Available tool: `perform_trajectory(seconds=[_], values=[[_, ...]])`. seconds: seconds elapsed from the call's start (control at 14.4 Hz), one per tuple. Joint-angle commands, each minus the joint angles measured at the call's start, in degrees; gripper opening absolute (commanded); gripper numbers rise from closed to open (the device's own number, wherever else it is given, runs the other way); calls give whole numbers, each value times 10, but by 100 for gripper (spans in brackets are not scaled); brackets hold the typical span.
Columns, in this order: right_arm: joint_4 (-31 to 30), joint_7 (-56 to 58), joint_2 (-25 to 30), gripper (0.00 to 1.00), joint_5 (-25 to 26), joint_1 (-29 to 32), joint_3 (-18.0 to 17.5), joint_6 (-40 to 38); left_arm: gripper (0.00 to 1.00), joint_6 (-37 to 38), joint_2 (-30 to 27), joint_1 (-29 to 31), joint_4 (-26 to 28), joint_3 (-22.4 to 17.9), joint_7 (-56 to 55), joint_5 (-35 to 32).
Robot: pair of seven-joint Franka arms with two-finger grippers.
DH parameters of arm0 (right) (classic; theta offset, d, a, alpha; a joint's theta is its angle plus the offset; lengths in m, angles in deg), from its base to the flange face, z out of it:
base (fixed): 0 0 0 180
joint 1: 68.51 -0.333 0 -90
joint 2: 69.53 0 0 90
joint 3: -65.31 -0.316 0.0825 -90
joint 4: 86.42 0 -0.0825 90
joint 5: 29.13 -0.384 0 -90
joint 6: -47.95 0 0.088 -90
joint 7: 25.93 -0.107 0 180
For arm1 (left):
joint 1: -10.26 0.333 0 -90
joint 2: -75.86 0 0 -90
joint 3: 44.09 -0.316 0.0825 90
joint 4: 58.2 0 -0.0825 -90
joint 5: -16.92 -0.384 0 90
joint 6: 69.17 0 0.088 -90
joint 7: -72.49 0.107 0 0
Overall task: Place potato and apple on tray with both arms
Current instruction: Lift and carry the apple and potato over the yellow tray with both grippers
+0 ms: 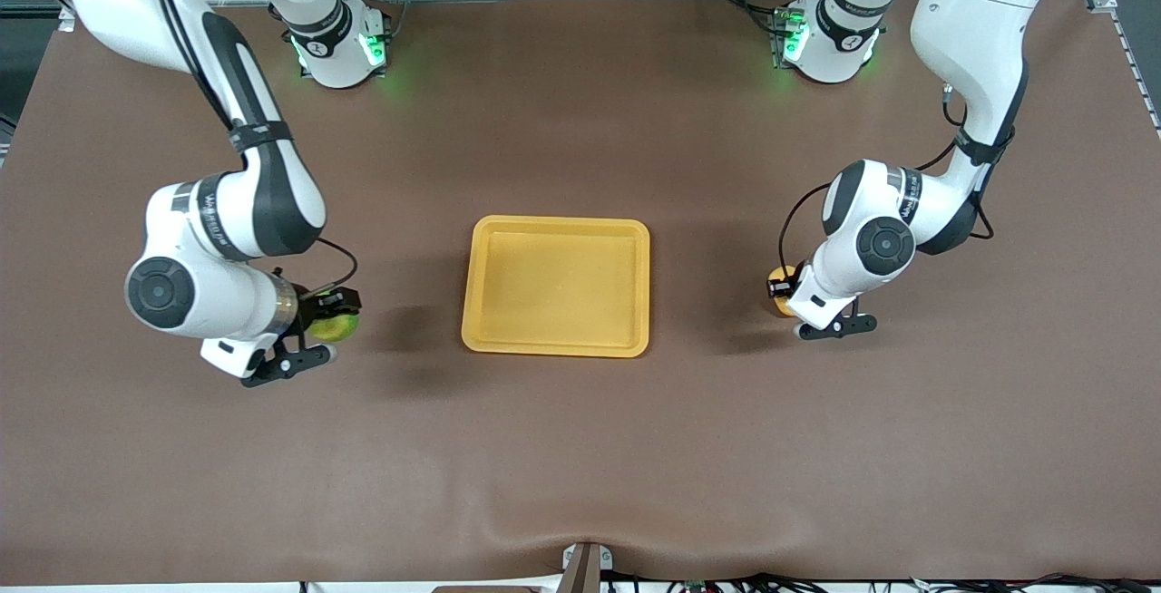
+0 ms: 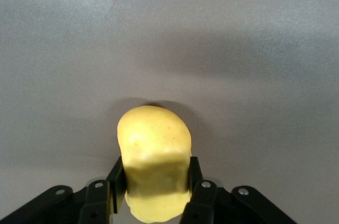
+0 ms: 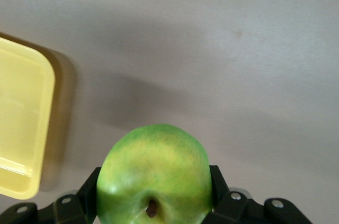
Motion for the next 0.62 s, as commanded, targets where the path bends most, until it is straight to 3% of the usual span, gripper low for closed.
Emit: perform_trajectory(seconds=[0.0,0.42,0.55], values=[[-1,-62,2,0,-24,-27,3,3,0,1,-11,-4,-9,0,-5,-14],[-3,-196,0,0,-24,-99,4,39,0,42,-17,-22,-76,2,-2,-16],[-14,-299,-1,0,-34,-101,3,48,0,55,-21,-31,-87,3,-2,-16]])
